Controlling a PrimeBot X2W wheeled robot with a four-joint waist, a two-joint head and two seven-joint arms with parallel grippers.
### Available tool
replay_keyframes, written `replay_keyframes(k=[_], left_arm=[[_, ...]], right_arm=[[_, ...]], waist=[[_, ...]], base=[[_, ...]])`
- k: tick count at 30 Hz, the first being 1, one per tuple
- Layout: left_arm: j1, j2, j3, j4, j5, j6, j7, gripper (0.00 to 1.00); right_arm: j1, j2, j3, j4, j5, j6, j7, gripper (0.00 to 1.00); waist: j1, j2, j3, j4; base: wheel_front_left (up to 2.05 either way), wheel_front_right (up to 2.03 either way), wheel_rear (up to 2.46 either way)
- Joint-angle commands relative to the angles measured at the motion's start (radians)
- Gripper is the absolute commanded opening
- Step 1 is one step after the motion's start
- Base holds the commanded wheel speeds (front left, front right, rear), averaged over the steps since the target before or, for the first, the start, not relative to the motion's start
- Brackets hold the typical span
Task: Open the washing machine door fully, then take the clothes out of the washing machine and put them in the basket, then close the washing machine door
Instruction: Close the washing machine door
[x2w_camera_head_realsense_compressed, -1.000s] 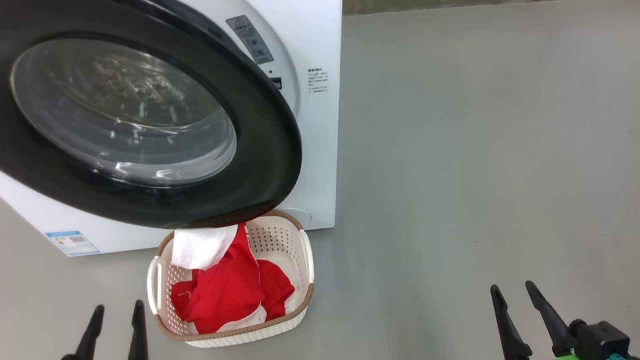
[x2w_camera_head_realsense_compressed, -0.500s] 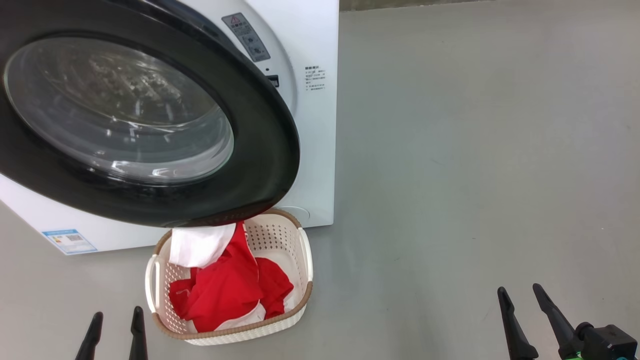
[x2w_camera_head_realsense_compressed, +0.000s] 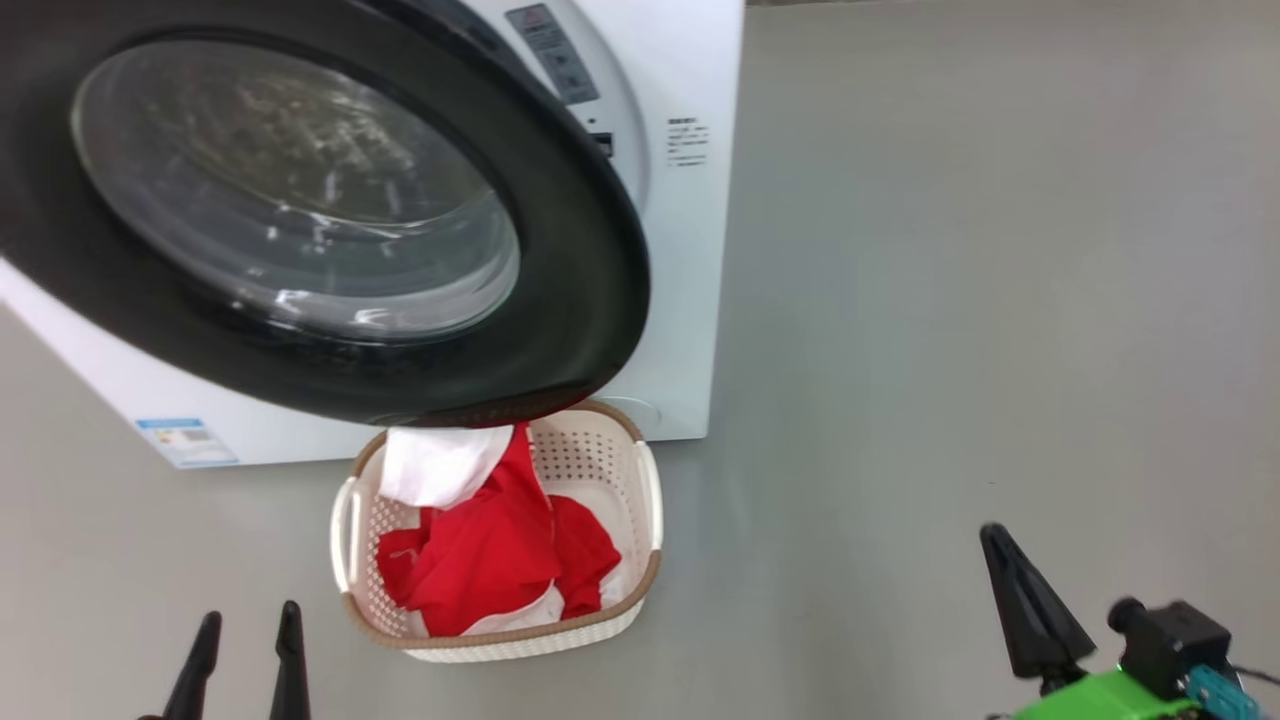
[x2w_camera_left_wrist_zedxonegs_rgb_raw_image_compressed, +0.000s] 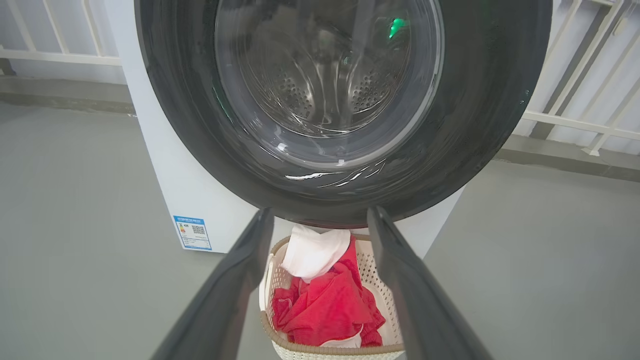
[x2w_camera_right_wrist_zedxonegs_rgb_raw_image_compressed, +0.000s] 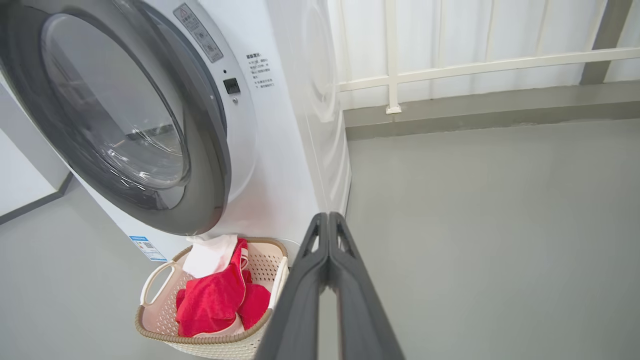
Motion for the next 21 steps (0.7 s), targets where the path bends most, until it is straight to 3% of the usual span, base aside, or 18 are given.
replay_keyframes(k=[1, 14, 21], left_arm=[[-0.031, 0.006, 0.023, -0.018, -0.014, -0.005, -0.008, 1.00], [-0.036, 0.005, -0.082, 0.006, -0.088, 0.012, -0.008, 1.00], [-0.055, 0.005, -0.123, 0.006, -0.110, 0.022, -0.008, 1.00]], right_arm=[[-0.050, -0.015, 0.035, -0.021, 0.006, 0.006, -0.006, 0.00], [-0.262, -0.053, 0.172, 0.015, 0.045, 0.006, -0.006, 0.00], [-0.386, -0.057, 0.217, 0.061, 0.052, 0.006, -0.006, 0.00]], waist=[[0.0000, 0.0000, 0.002, 0.033], [0.0000, 0.0000, 0.019, 0.205], [0.0000, 0.0000, 0.052, 0.250]], base=[[0.00, 0.00, 0.00], [0.00, 0.00, 0.00], [0.00, 0.00, 0.00]])
